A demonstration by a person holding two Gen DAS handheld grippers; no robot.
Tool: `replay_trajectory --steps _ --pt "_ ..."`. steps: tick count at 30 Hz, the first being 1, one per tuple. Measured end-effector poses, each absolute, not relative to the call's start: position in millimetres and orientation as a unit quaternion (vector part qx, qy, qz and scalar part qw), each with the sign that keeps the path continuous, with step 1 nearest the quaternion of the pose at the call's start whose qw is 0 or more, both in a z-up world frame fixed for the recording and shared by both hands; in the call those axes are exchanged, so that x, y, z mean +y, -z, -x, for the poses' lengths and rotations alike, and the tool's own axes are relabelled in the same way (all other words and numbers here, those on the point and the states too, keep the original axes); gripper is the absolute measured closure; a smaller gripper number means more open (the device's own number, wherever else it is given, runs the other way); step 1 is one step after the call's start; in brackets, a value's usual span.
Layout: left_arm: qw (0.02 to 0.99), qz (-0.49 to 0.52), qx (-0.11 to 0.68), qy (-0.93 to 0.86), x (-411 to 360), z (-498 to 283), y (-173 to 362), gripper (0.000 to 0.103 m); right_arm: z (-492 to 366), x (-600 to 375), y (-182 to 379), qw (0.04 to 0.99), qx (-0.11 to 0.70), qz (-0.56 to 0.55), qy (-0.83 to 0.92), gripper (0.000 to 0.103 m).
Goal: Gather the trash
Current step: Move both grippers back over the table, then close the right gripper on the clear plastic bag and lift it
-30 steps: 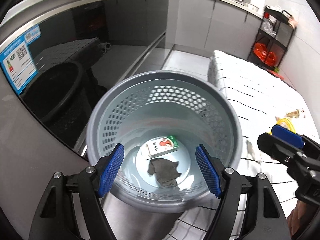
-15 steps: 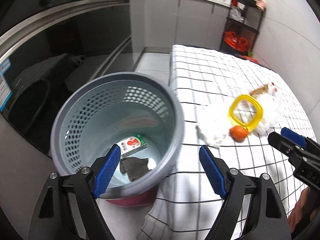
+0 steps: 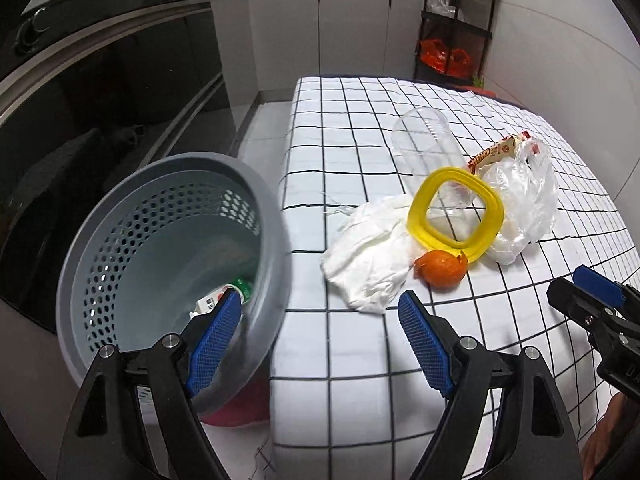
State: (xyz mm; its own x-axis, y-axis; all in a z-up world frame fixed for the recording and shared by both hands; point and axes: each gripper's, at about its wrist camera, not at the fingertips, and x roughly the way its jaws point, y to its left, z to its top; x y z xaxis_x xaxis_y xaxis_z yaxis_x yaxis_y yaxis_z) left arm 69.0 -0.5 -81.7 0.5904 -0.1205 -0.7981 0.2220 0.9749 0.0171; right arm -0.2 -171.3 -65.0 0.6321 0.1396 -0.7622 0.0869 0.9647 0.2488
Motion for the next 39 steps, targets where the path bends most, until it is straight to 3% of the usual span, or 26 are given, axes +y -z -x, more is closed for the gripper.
replay_trajectory --steps 20,27,29,39 --pt "0.884 -0.054 0.456 0.093 -5 -79 93 0.024 -65 -170 78 0.893 0.435 -0.103 0.046 0.038" --pt "0.883 -0.050 0.456 0.099 -5 -78 93 0.024 -66 -167 79 0.894 0.436 -0.099 0.032 0.077" --pt "0.884 -0.049 0.453 0.102 -6 -77 91 0.024 -63 -169 76 0.895 0.433 -0.106 0.025 0.083" --pt "0.883 -0.046 0.449 0.128 -24 -68 92 0.023 -16 -195 52 0.907 0.397 -0.139 0.026 0.086"
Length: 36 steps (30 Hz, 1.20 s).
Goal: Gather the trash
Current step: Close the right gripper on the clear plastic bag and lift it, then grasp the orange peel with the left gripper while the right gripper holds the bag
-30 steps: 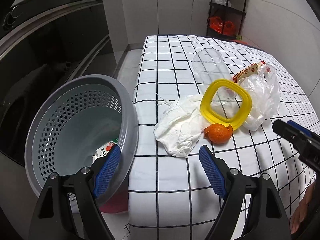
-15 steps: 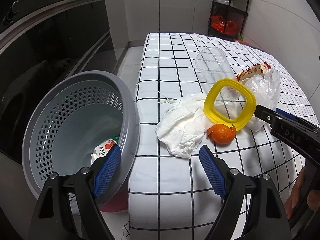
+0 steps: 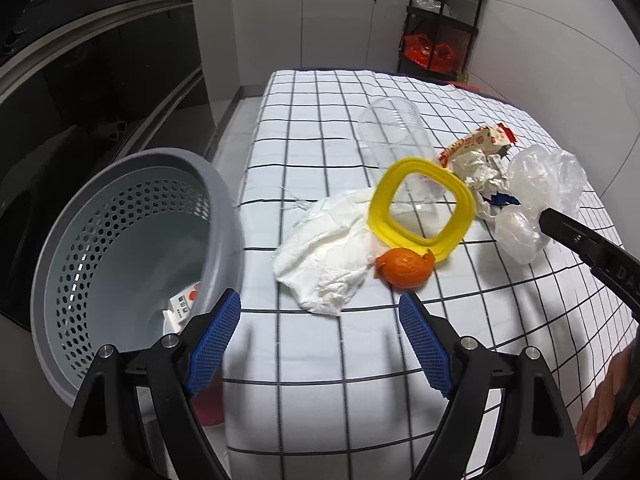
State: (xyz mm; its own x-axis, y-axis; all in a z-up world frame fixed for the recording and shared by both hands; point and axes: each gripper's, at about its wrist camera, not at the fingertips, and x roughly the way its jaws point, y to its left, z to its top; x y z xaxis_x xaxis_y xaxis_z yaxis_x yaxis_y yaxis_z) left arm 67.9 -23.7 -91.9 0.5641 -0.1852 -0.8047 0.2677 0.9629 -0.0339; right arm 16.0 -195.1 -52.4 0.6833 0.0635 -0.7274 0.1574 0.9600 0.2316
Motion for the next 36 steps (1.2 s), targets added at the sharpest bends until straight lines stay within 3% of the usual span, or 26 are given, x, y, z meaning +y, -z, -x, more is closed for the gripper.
replay_trajectory --steps 14,20,24,28,36 --pt "0.882 -0.070 0.439 0.157 -73 -77 101 0.026 3 -216 59 0.898 0.404 -0.171 0.041 0.086" --pt "0.875 -0.073 0.452 0.158 -81 -83 110 0.044 2 -219 66 0.893 0.412 -0.175 0.039 0.086" --pt "0.867 -0.073 0.465 0.163 -83 -84 115 0.065 2 -221 69 0.891 0.415 -0.180 0.038 0.086" --pt "0.864 -0.070 0.469 0.170 -82 -81 116 0.079 2 -222 69 0.891 0.415 -0.182 0.039 0.086" --pt "0.865 -0.073 0.464 0.175 -81 -71 108 0.082 4 -223 67 0.892 0.411 -0.185 0.039 0.086"
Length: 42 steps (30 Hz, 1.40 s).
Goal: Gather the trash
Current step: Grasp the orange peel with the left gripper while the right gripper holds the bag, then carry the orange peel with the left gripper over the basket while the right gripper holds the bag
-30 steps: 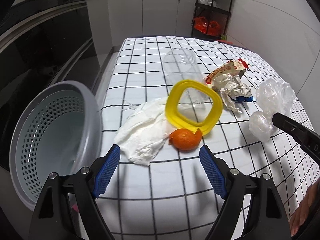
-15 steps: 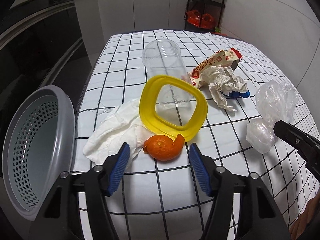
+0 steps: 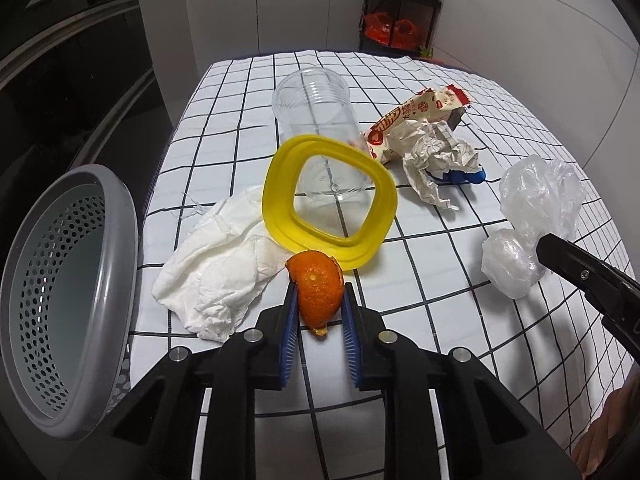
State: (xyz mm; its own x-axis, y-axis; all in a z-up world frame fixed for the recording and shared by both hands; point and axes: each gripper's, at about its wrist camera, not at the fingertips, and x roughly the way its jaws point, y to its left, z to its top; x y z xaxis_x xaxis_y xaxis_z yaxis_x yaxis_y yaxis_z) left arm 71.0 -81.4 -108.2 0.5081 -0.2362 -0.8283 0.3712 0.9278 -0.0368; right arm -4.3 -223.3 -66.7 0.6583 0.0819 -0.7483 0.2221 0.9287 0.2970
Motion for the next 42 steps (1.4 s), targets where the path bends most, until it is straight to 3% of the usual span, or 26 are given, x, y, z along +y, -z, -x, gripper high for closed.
replay_trajectory --steps 14,26,42 --pt "0.888 -0.075 0.419 0.172 -70 -49 60 0.082 19 -211 47 0.902 0.396 -0.168 0.034 0.086" --pt "0.917 -0.068 0.374 0.118 -14 -41 28 0.082 7 -162 20 0.914 0.380 -0.136 -0.028 0.086" --pt "0.920 -0.024 0.390 -0.006 92 -53 37 0.082 -42 -55 1 0.906 0.377 -0.090 -0.171 0.086"
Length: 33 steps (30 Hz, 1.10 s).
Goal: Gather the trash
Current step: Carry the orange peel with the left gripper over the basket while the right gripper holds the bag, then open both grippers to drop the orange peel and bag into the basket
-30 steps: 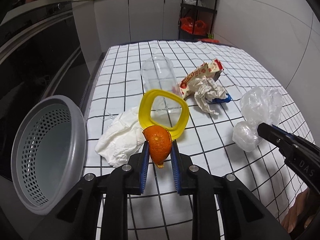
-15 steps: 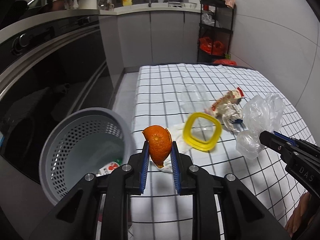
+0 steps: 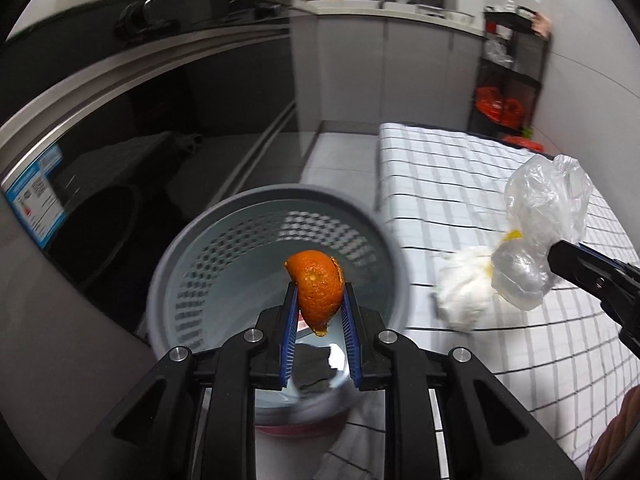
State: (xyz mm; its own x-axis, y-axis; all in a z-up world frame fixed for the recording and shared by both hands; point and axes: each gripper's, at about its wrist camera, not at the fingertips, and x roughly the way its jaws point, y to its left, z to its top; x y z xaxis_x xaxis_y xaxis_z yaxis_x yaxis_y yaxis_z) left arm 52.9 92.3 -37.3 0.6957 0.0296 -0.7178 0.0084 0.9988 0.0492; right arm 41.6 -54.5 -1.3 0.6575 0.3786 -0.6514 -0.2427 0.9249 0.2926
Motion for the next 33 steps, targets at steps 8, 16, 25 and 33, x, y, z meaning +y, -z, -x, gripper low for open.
replay_trajectory --steps 8,16,25,33 --pt "0.914 -0.003 0.402 -0.060 138 -67 49 0.082 -70 -5 11 0.880 0.397 -0.069 -0.251 0.086" --pt "0.906 0.009 0.414 -0.086 165 -81 57 0.082 -96 23 25 0.854 0.428 -0.064 -0.290 0.086" --pt "0.895 0.030 0.438 -0.084 172 -95 67 0.081 -115 35 45 0.828 0.464 -0.067 -0.306 0.085" --pt "0.884 0.045 0.458 -0.080 177 -98 74 0.079 -122 41 53 0.830 0.470 -0.061 -0.295 0.084"
